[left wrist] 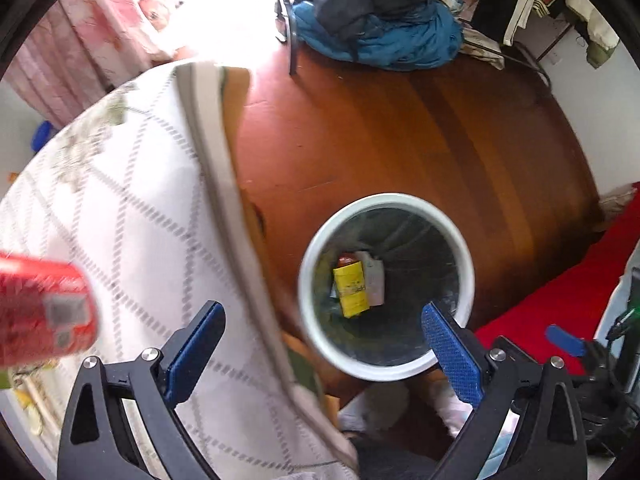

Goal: Collect trash
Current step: 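Carry the cigarette box and milk carton over the bin and open both tools, then move both open tools back over the table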

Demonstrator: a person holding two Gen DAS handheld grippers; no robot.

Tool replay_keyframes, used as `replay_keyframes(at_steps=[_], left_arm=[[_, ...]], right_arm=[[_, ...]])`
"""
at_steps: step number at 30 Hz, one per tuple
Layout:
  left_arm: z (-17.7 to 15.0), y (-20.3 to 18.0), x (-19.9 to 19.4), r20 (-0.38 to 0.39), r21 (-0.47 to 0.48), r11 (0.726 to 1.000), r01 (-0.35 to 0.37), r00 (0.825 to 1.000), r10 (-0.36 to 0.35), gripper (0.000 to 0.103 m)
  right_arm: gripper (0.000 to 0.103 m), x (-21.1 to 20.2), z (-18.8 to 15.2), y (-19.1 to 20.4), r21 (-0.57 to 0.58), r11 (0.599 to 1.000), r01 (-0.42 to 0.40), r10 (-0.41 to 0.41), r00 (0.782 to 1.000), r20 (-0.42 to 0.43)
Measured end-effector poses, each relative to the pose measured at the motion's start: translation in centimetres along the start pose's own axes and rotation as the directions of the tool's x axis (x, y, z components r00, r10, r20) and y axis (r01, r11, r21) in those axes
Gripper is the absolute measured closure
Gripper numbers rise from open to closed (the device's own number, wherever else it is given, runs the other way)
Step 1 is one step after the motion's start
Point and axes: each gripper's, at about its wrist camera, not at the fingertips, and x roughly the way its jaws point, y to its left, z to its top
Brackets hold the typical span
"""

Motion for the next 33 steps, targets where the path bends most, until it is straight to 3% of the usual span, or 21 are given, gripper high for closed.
replay_keyframes(at_steps=[5,16,26,33], left_arm=[[-2.4,0.7,-1.6,0.042,0.024,0.997,-0.070,0.997,0.069,0.003],[-5.8,-0.1,-7.3,0.159,0.055,0.993,-0.109,0.982,0.099,0.003],[-9.0,-0.4,-13.9,0.255,0.051,0.995,-0.083,0.965,0.067,0.003],[-11.3,0.9,-19.7,0.325,0.007,0.999,-0.041,0.945,0.037,0.003]], right_arm=[[0.000,-1.5,-2.0,0.7,-0.010,0.998,0.069,-0.069,0.997,0.020],[0.000,-8.8,-6.4,0.9,0.003,0.999,0.047,-0.048,0.992,0.116],[0.000,-16.7,-10.5,1.4,-0.020,1.000,0.019,-0.014,0.973,0.230],[0.000,-22.8,-13.4,2.7,-0.022,0.998,-0.054,0.058,0.947,0.315]])
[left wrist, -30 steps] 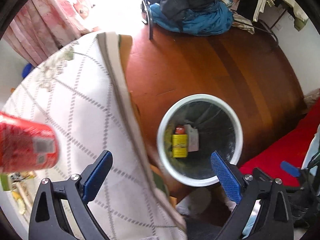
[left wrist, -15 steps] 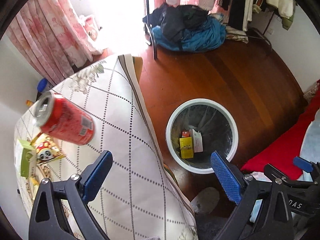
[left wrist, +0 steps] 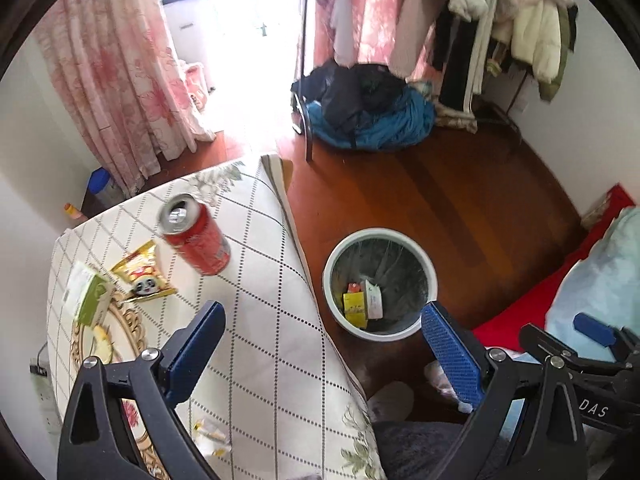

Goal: Collect trash
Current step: 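Move both open tools back over the table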

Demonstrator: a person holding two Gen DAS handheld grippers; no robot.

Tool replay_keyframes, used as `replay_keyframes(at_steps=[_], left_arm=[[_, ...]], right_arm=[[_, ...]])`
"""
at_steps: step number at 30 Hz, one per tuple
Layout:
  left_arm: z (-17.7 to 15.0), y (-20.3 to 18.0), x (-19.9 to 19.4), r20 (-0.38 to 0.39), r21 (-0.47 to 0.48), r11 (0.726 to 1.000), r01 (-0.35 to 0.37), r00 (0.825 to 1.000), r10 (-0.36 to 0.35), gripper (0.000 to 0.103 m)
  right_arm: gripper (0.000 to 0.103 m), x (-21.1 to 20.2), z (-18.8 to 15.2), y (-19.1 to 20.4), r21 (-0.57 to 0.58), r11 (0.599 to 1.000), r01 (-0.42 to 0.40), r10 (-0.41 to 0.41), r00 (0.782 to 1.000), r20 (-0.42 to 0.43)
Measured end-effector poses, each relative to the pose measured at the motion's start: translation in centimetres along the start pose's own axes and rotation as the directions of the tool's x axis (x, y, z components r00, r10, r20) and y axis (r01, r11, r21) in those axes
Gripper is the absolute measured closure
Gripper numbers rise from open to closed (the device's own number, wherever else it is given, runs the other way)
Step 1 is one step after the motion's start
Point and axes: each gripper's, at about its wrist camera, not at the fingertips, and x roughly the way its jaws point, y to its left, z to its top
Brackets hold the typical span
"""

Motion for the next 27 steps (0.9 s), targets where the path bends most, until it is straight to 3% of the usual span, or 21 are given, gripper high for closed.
replay_keyframes(at_steps=[5,10,13,17,21,25,27], left_arm=[[-0.9,4.4,-5.1,0.075,-0.089,0.996,-0.030,0.996,0.037,0.003],[-5.6,11.9,-7.5,0.057,-0.200,0.968,-0.150,0.985,0.164,0.003],[-10.1,16.2,-6.5,-0.024,-0.241,0.940,-0.242,0.970,0.243,0.003],[-16.2,21.4,-3.0,-0.176,-0.301,0.888,-0.348,0.935,0.307,0.003],[-21.0,25.3,1.4,-0.300,-0.328,0.843,-0.427,0.893,0.336,0.003],[-22.9,27.0,4.3,-0.354,-0.327,0.839,-0.435,0.880,0.318,0.003],[-23.3,27.4,5.1,-0.366,-0.325,0.841,-0.432,0.878,0.310,0.003]], right_arm=[[0.000,-3.6,-1.8,3.0,-0.021,0.994,-0.105,0.105,0.994,0.023],[0.000,-2.5,-6.1,8.1,-0.088,0.975,-0.205,0.199,0.977,-0.069],[0.000,0.6,-9.1,11.8,-0.124,0.960,-0.250,0.228,0.959,-0.167],[0.025,5.2,-12.7,16.9,-0.184,0.933,-0.310,0.254,0.928,-0.274],[0.027,9.2,-14.8,22.7,-0.277,0.909,-0.312,0.219,0.922,-0.319],[0.037,12.5,-15.9,25.7,-0.321,0.900,-0.295,0.176,0.920,-0.350],[0.053,13.9,-16.4,26.5,-0.335,0.896,-0.291,0.161,0.916,-0.367]])
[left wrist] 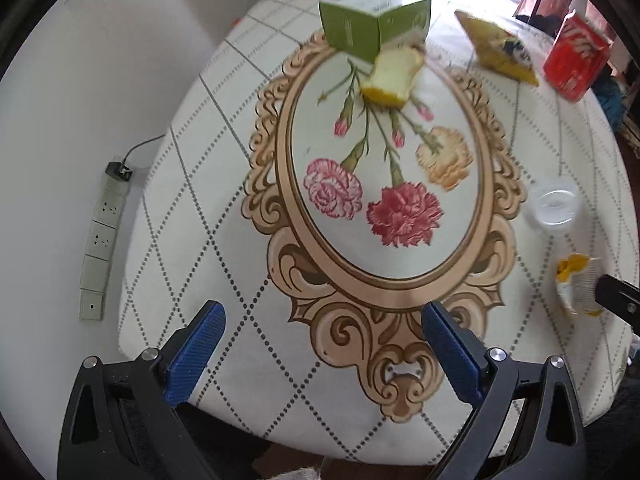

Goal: Collect trash
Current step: 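Move both open tools back over the table, then grasp the crumpled white wrapper with the right tool while the left tool grasps the clear plastic cup, then carry the wrapper and cup over the bin and open both tools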

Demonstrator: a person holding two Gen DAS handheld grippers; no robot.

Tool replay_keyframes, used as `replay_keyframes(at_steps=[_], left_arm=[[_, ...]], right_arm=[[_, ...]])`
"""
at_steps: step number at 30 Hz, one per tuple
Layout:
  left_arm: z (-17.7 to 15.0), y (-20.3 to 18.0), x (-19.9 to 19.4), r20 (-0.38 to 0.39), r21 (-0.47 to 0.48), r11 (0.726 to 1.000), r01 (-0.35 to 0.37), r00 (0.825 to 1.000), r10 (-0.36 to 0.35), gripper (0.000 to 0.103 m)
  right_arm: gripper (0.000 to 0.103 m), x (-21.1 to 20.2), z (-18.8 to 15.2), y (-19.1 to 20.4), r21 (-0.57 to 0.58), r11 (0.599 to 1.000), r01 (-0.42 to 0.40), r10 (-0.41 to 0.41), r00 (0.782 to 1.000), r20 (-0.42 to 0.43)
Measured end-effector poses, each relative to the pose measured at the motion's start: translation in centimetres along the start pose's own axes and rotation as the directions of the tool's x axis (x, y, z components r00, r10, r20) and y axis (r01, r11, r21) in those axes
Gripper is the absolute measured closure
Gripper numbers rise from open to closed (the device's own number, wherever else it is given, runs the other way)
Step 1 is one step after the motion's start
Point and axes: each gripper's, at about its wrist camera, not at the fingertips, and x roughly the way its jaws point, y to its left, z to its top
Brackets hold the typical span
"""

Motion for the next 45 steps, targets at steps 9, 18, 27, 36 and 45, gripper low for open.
replay_keyframes(at_steps=[9,18,27,36,45], left_arm=[[2.6,-3.1,-1.4,0.035,0.065,0.992,0.108,0.993,-0.110,0.003],[5.9,-9.9,-1.4,0.015,0.105,0.945,0.309,0.950,-0.312,0.009],[5.4,-12.9,-0.2,-0.014,0.168,0.947,0.274,0.961,-0.276,0.053],[5.4,-12.0,-1.4,0.046,0.191,0.952,0.240,0.966,-0.253,0.064],[5.9,-10.4,-8.5,0.184,0.222,0.940,0.260,0.935,-0.303,0.064]], right_arm=[[0.090,-0.5,-0.1,-2.5,0.033,0.999,-0.033,0.033,0.999,0.009],[0.090,-2.6,1.6,-9.2,0.135,0.990,0.044,-0.051,0.998,0.049],[0.090,-2.9,2.2,-10.4,0.144,0.989,0.039,-0.047,0.998,0.051],[0.090,-4.0,2.7,-9.2,0.124,0.992,0.031,-0.041,0.996,0.079],[0.090,-7.4,3.5,-8.3,0.105,0.994,-0.011,-0.004,0.989,0.149]])
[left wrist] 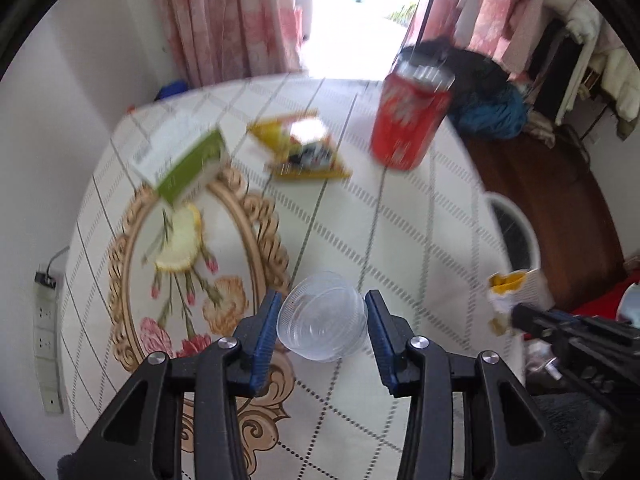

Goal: Collect trash
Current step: 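Carry the wrapper and cup over the bin and open both tools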

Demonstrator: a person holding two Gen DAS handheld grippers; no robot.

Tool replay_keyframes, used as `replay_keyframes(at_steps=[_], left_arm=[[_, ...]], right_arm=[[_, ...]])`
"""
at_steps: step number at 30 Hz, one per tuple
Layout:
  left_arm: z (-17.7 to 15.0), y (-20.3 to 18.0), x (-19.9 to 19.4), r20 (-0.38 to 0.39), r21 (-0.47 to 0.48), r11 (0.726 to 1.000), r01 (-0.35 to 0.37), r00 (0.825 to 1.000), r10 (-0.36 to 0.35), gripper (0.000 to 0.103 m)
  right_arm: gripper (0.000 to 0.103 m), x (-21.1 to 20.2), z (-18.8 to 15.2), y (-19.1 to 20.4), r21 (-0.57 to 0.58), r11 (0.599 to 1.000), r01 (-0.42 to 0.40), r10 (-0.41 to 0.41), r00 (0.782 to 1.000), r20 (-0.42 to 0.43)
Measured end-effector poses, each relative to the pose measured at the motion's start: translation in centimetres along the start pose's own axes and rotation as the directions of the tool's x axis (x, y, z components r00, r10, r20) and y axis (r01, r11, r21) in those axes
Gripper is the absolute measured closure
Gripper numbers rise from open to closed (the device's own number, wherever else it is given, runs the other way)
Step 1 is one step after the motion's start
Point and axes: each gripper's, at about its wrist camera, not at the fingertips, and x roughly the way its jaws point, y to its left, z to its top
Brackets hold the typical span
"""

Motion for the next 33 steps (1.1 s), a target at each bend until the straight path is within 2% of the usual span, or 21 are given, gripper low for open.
replay_keyframes(at_steps=[6,11,15,18,22,28,33], left_arm=[[3.6,-3.7,-4.5,0.107,0.047,0.996,0.071,0.991,-0.076,0.064],[6.3,-9.2,-4.6,0.119,0.112,0.983,0.147,0.980,-0.160,0.064],[7.5,-14.8,-2.4,0.062,0.154,0.960,0.232,0.968,-0.243,0.064],[8.7,-19.5,0.8,-0.008,0.177,0.942,0.286,0.957,-0.290,0.064],[10.4,-24.1,4.7,-0.093,0.187,0.927,0.325,0.945,-0.312,0.064],[12.5,-27.6,11.8,-0.215,0.169,0.926,0.337,0.930,-0.299,0.064],[13.4,-28.9,16.0,-0.292,0.135,0.926,0.354,0.907,-0.304,0.064]], right_arm=[[0.090,-4.1,0.9,-2.6,0.035,0.999,-0.015,0.013,0.997,0.074],[0.090,-7.0,1.2,-8.4,0.099,0.994,0.034,-0.046,0.992,0.120],[0.090,-7.0,1.9,-14.9,0.184,0.979,0.092,-0.113,0.988,0.107],[0.090,-5.6,2.8,-19.3,0.232,0.964,0.128,-0.150,0.985,0.079],[0.090,-2.9,4.5,-23.8,0.275,0.947,0.170,-0.186,0.982,0.036],[0.090,2.0,7.3,-28.8,0.316,0.926,0.207,-0.208,0.978,-0.031],[0.090,5.1,8.7,-31.4,0.332,0.918,0.216,-0.204,0.976,-0.070]])
